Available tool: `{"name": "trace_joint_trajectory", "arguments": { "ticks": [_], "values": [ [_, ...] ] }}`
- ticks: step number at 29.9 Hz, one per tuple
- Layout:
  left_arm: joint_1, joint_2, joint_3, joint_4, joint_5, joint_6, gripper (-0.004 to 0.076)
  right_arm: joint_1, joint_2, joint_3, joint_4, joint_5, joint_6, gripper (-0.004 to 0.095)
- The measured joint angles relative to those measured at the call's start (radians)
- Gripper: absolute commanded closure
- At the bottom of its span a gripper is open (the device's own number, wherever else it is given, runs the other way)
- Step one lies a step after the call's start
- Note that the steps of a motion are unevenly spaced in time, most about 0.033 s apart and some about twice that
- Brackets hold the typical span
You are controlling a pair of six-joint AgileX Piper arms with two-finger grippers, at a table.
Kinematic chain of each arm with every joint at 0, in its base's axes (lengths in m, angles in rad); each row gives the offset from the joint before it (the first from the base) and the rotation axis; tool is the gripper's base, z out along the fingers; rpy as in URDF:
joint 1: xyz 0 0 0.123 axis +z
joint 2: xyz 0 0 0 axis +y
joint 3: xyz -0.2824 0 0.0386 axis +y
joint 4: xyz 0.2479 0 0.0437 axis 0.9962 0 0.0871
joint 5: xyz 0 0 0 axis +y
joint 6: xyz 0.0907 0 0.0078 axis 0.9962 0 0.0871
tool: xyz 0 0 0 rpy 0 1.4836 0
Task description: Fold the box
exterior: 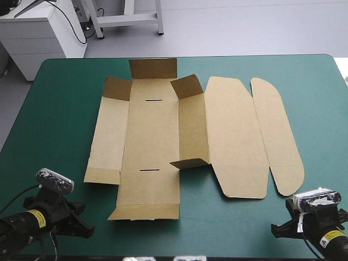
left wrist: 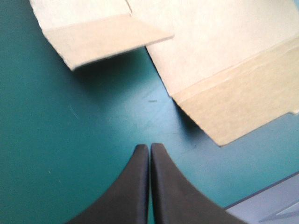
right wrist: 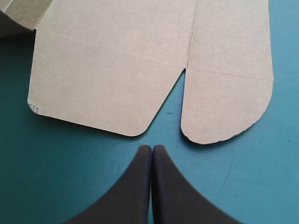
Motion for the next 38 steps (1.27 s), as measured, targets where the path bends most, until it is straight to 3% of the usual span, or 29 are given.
{"name": "trace_joint_trajectory", "arguments": {
  "ticks": [10, 20, 26, 31, 38],
  "values": [
    [0.000, 0.240, -0.285, 0.008, 0.090, 0.007, 0.0728, 0.000, 0.000, 0.000, 0.000, 0.000, 0.000, 0.0928],
    [0.000, 0.536, -0.423, 0.076, 0.032, 0.007, 0.0708, 0.000, 0.000, 0.000, 0.000, 0.000, 0.000, 0.0928],
    [0.016, 0.616, -0.428, 0.069, -0.014, 0.014, 0.0708, 0.000, 0.000, 0.000, 0.000, 0.000, 0.000, 0.0928],
    [0.162, 0.619, -0.432, -0.031, -0.026, 0.121, 0.0708, 0.000, 0.000, 0.000, 0.000, 0.000, 0.000, 0.0928],
    [0.515, 0.619, -0.432, -0.264, 0.053, 0.351, 0.0708, 0.000, 0.000, 0.000, 0.000, 0.000, 0.000, 0.0928]
  ]
}}
